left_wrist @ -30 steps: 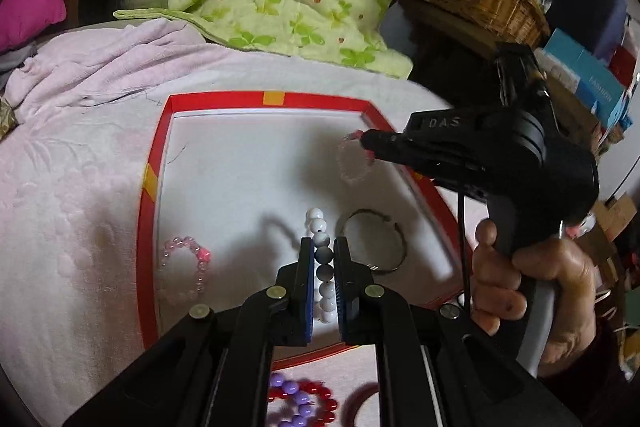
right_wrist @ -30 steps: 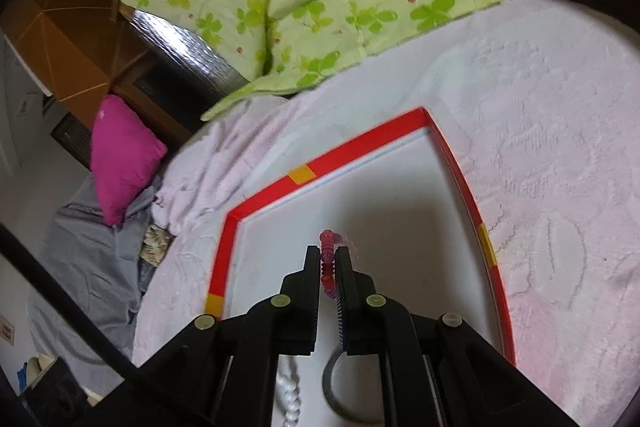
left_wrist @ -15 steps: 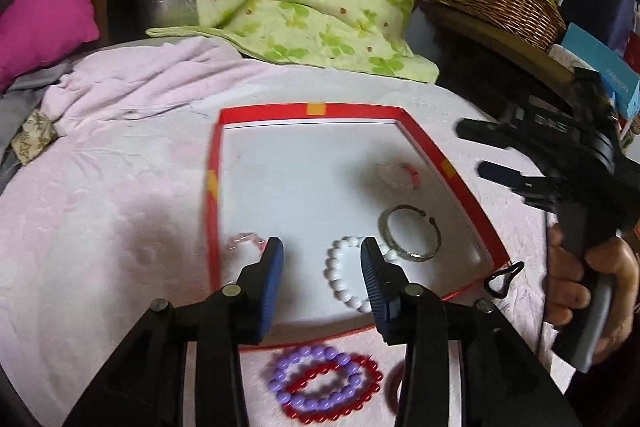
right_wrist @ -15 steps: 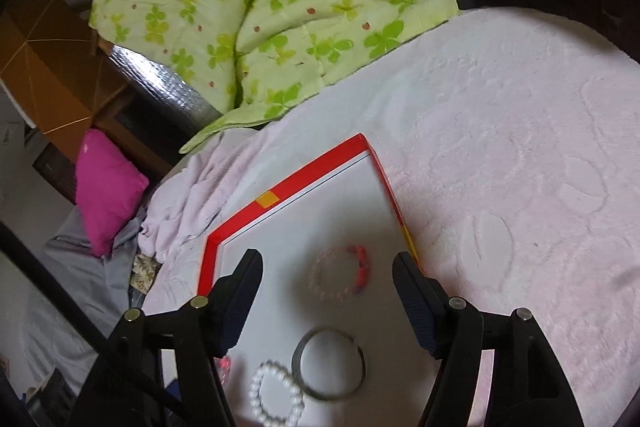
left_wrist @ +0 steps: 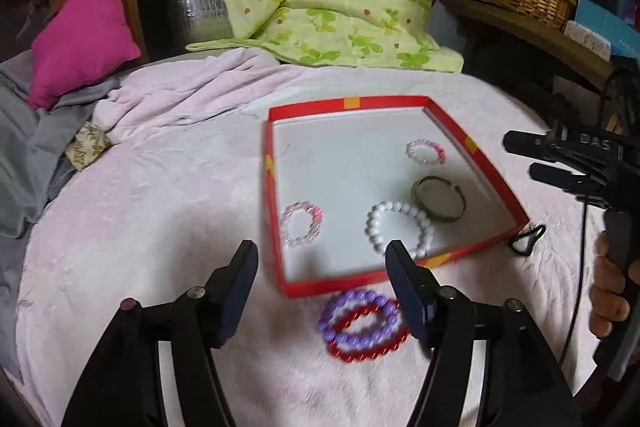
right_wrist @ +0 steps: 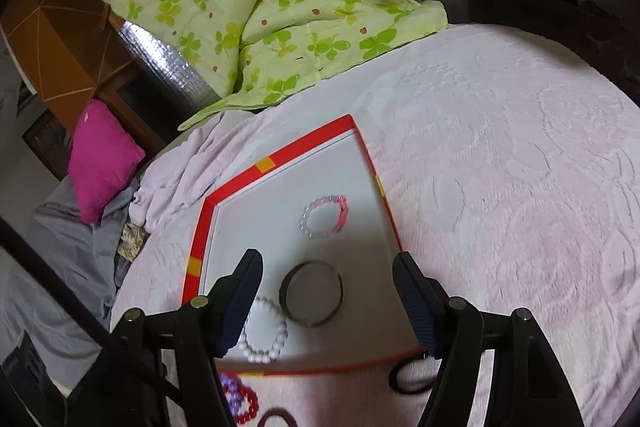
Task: Organize jewelry
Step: 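Withdraw both open tools from the red tray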
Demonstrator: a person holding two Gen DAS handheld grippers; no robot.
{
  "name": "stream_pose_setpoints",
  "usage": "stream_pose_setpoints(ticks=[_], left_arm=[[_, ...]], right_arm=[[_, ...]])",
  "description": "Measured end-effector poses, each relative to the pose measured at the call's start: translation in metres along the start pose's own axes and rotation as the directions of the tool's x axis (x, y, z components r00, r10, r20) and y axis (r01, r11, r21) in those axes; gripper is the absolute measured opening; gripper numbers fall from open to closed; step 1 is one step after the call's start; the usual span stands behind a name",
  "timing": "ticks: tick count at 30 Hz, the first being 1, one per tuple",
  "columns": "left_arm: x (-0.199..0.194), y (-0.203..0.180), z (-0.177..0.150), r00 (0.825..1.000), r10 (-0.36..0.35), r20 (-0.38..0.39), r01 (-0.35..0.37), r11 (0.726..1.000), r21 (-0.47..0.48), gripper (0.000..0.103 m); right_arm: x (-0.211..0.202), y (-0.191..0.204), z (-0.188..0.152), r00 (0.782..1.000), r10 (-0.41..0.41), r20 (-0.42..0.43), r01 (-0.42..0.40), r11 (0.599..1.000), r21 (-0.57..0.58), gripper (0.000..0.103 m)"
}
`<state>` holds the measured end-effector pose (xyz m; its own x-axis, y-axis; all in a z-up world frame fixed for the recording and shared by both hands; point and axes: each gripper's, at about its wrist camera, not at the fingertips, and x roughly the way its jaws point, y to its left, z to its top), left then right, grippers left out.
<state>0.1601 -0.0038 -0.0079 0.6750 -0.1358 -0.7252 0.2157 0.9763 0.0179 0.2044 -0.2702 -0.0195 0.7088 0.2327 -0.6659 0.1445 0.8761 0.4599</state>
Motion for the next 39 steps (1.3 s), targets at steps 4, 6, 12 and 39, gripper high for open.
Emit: stream_pose_setpoints(ticks=[4, 6, 12, 39], left_arm=[[-0.006, 0.001, -0.009, 0.999, 0.035, -0.023, -0.035, 0.999, 0.018, 0.071], [-0.009, 0.005, -0.015, 0.998, 0.052, -0.037, -0.052, 0.998, 0.022, 0.071], [-0.017, 0.028, -0.026, 0.994, 0.083, -0.068, -0.084, 0.996, -0.019, 0.071], [-0.017, 0.046, -0.082, 0.973, 0.185, -0.136, -0.187, 0.982, -0.005, 0.071]], right_arm=[[-0.015, 0.005, -0.017, 1.0, 0.005, -0.006, -0.005, 1.0, -0.013, 0.071], [-0.022, 0.007, -0.026, 1.0, 0.008, -0.009, -0.008, 1.0, -0.018, 0.071], [-0.038, 0.014, -0.051, 0.999, 0.02, -0.04, -0.022, 0.999, -0.045, 0.071], [-0.036, 0.032, -0.127, 0.972, 0.071, -0.225, -0.106, 0.983, -0.149, 0.071]])
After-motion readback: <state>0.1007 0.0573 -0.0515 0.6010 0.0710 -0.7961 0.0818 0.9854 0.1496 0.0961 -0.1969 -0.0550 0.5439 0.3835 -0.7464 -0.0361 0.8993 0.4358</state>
